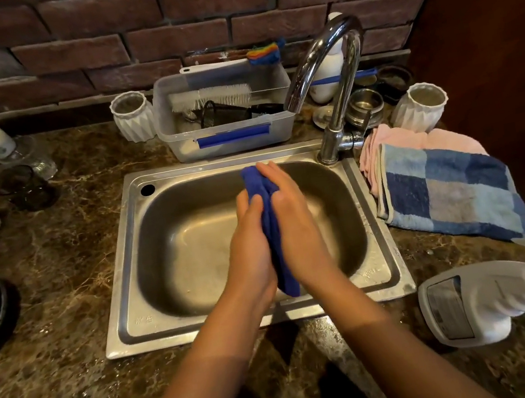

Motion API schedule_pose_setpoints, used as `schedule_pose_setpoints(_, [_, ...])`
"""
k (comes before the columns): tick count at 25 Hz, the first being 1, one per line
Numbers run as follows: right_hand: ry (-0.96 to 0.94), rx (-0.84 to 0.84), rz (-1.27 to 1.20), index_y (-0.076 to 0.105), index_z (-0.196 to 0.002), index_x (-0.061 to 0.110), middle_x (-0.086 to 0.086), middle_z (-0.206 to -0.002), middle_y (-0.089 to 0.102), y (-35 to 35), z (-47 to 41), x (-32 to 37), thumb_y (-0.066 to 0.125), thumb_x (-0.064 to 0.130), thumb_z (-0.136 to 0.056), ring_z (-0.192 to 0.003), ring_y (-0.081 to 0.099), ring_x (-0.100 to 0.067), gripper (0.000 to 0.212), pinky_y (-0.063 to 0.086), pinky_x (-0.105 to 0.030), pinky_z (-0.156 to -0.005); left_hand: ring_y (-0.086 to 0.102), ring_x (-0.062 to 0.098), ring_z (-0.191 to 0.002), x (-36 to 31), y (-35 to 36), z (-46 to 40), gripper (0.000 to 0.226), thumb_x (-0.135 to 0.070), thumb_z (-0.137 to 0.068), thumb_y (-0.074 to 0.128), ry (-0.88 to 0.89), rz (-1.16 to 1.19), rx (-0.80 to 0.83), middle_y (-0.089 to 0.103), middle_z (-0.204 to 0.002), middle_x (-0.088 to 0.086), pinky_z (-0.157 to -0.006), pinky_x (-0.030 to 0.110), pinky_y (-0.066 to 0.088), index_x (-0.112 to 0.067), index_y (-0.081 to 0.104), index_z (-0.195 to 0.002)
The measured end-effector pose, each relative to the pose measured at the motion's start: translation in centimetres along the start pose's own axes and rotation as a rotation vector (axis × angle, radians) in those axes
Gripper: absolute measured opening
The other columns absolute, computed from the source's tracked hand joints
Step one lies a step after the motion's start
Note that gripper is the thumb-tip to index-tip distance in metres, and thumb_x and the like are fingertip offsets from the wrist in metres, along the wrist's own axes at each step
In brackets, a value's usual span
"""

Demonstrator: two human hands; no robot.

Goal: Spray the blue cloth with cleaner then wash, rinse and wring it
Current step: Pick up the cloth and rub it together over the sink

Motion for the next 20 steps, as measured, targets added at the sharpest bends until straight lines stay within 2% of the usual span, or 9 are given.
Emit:
schedule_pose_setpoints(2, [-0.063,-0.043,0.161,0.05,-0.114,0.031,-0.003,-0.124,0.053,0.1,0.0,0.6,0.03,0.024,-0.093,-0.113,0.049,-0.005,0.03,0.038,-0.016,-0.097,0.056,0.004,-0.087,0.2,0.7,0.5,0.019,-0.029,-0.097,0.034,0.006,-0.184,0.013,0.058,-0.093,-0.01,-0.078,0.024,0.045,-0.034,0.052,-0.093])
schedule_pose_setpoints(5, [-0.055,-0.07,0.199,0.051,-0.091,0.025,-0.002,-0.093,0.055,-0.7,-1.3,1.0,0.031,0.019,-0.094,-0.087,0.052,-0.009,0.021,0.041,-0.016,-0.078,0.056,0.012,-0.099,0.4,0.7,0.8,0.022,-0.024,-0.098,0.033,0.05,-0.184,0.051,0.059,-0.099,0.0,-0.094,0.036,0.043,-0.033,0.053,-0.096])
schedule_pose_setpoints(8, [0.018,-0.076,0.15,0.047,-0.075,0.025,0.006,-0.073,0.049,-1.3,-2.5,1.0,0.031,0.011,-0.095,-0.069,0.046,0.0,0.029,0.038,-0.013,-0.066,0.06,0.012,-0.1,0.2,0.8,0.9,0.023,-0.027,-0.097,0.033,0.031,-0.309,0.118,0.063,-0.103,-0.001,-0.092,0.035,0.047,-0.039,0.053,-0.1])
schedule_pose_setpoints(11, [0.068,-0.071,0.143,0.048,-0.071,0.019,0.007,-0.07,0.048,-1.8,-3.5,1.1,0.033,0.004,-0.093,-0.066,0.044,0.0,0.031,0.036,-0.013,-0.064,0.061,0.014,-0.093,-0.9,1.2,1.4,0.018,-0.025,-0.097,0.036,0.076,-0.473,0.182,0.063,-0.097,0.002,-0.085,0.032,0.049,-0.03,0.053,-0.099])
schedule_pose_setpoints(13, [0.275,-0.072,0.024,0.05,-0.07,0.018,0.004,-0.067,0.048,-2.4,-3.7,-0.7,0.035,0.006,-0.093,-0.062,0.045,-0.007,0.029,0.039,-0.017,-0.06,0.061,0.014,-0.087,-1.7,1.2,1.9,0.011,-0.023,-0.094,0.045,0.135,-0.566,0.262,0.063,-0.092,0.001,-0.082,0.031,0.049,-0.029,0.055,-0.092])
schedule_pose_setpoints(15, [0.63,-0.056,-0.269,0.052,-0.072,0.016,-0.001,-0.061,0.053,-1.8,-2.6,-3.1,0.042,0.012,-0.094,-0.05,0.05,-0.008,0.024,0.044,-0.017,-0.049,0.059,0.009,-0.078,-2.8,1.6,2.4,0.005,-0.026,-0.084,0.058,0.284,-0.701,0.341,0.063,-0.083,-0.005,-0.075,0.024,0.047,-0.031,0.058,-0.085])
schedule_pose_setpoints(17, [0.677,-0.101,-0.553,0.058,-0.095,0.015,-0.007,-0.081,0.066,-1.5,-2.1,-3.6,0.05,0.01,-0.09,-0.062,0.063,-0.01,0.011,0.053,-0.019,-0.055,0.06,0.009,-0.077,-3.6,0.1,1.9,0.012,-0.033,-0.077,0.061,0.416,-0.655,0.169,0.064,-0.082,-0.009,-0.07,0.022,0.048,-0.033,0.058,-0.088])
schedule_pose_setpoints(19, [0.516,-0.145,-0.808,0.051,-0.121,0.019,-0.012,-0.112,0.062,-1.6,-2.5,-2.8,0.053,0.0,-0.086,-0.09,0.065,-0.021,0.039,0.058,-0.029,-0.073,0.062,0.002,-0.079,-3.5,-1.8,0.6,0.01,-0.029,-0.086,0.054,0.391,-0.38,-0.041,0.065,-0.084,-0.015,-0.067,0.02,0.049,-0.033,0.056,-0.095])
schedule_pose_setpoints(20, [0.435,-0.127,-0.857,0.049,-0.125,0.02,-0.011,-0.118,0.059,-1.5,-2.5,-2.0,0.053,-0.003,-0.084,-0.099,0.063,-0.024,0.047,0.056,-0.033,-0.08,0.063,-0.001,-0.08,-3.1,-1.9,0.0,0.013,-0.024,-0.092,0.047,0.349,-0.264,-0.064,0.066,-0.087,-0.017,-0.066,0.019,0.049,-0.033,0.053,-0.099])
Point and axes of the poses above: each hand's wrist, its own z-axis away from the middle knuckle, its own y-axis out of the palm, x = y × z, the point moved 8 cm from there along -z, towards the middle knuckle
